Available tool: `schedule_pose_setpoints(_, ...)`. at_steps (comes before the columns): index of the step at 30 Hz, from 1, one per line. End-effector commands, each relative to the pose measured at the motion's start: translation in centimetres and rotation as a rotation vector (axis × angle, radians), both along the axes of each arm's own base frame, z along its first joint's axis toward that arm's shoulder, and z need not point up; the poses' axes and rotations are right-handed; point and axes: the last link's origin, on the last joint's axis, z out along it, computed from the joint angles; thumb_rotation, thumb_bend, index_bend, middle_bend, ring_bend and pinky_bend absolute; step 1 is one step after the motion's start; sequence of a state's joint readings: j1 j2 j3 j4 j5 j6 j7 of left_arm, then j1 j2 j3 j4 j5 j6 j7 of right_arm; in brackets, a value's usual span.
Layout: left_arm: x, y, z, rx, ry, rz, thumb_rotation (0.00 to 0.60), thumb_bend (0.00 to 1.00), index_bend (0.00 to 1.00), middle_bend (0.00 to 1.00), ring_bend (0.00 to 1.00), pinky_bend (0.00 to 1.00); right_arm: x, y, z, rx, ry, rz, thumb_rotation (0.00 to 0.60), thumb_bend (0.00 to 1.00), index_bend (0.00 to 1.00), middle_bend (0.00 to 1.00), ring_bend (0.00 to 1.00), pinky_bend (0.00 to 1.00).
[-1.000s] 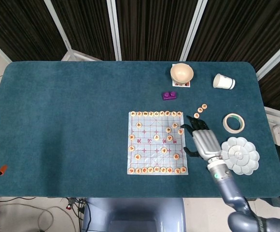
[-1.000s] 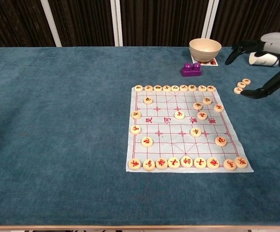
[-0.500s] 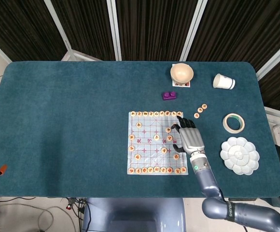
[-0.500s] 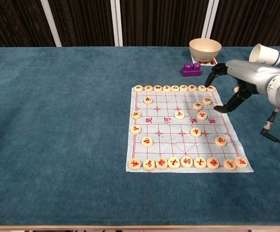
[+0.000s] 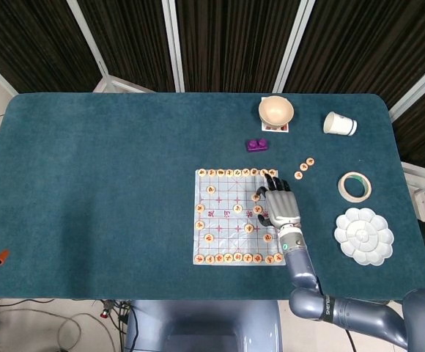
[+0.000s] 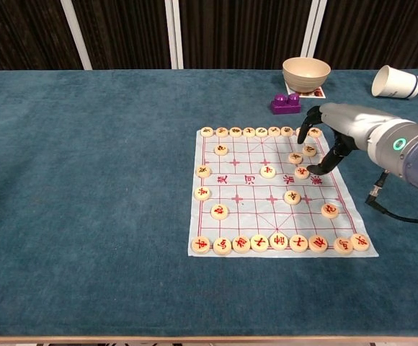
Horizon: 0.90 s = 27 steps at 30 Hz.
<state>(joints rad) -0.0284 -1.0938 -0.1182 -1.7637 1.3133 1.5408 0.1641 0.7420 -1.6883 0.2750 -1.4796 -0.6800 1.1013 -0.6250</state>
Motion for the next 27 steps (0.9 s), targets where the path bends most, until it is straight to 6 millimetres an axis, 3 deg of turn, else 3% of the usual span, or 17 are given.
schedule_pose_setpoints(1, 0.0, 0.0, 0.0, -0.001, -0.001, 0.001, 0.600, 0.00, 0.08, 0.00, 0.00, 0.00, 0.0, 0.1, -0.4, 0.009, 0.010, 0.004, 0.600, 0.38, 0.34, 0.00, 0.00, 0.08)
schedule_pose_setpoints(27, -0.1, 0.0, 0.1, 0.000, -0.002, 0.005, 0.600, 0.00, 0.08, 0.00, 0.00, 0.00, -0.3, -0.4, -1.9, 0.018, 0.054, -0.007, 0.600, 0.38, 0.41, 0.00, 0.00, 0.08)
